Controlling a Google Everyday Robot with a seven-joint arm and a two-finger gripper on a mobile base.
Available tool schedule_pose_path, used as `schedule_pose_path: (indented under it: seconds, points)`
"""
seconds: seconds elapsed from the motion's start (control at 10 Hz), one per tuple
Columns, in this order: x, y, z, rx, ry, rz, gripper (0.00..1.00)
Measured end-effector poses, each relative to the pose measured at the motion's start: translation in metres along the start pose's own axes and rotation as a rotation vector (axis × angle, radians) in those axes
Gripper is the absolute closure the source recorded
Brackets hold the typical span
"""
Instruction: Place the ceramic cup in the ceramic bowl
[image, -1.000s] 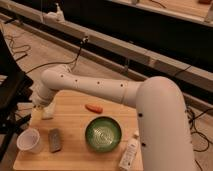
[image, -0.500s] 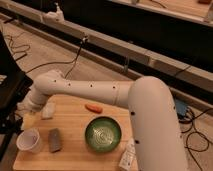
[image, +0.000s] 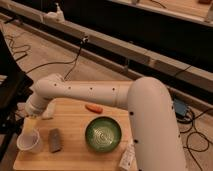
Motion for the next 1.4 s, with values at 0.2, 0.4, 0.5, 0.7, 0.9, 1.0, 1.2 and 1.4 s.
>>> schedule_pose_path:
  seconds: [0.2,0.4,0.5,0.7,0.9,1.0,1.2,1.4]
  points:
    - [0.006,0.01,0.017,-0.028,-0.014,0.032,0.2]
    - [0.011,0.019,0.036,-0.057,-0.032,0.06,0.2]
    - [0.014,0.023,0.046,-0.073,-0.04,0.074,0.24]
    - [0.025,0.029,0.065,-0.102,-0.05,0.096,0.46]
    - [0.03,0.03,0.07,-0.107,-0.049,0.1,0.65]
    - [0.032,0.029,0.069,-0.104,-0.046,0.101,0.75]
    - [0.036,0.025,0.059,-0.086,-0.023,0.091,0.84]
    - [0.038,0.021,0.037,-0.058,0.003,0.094,0.84]
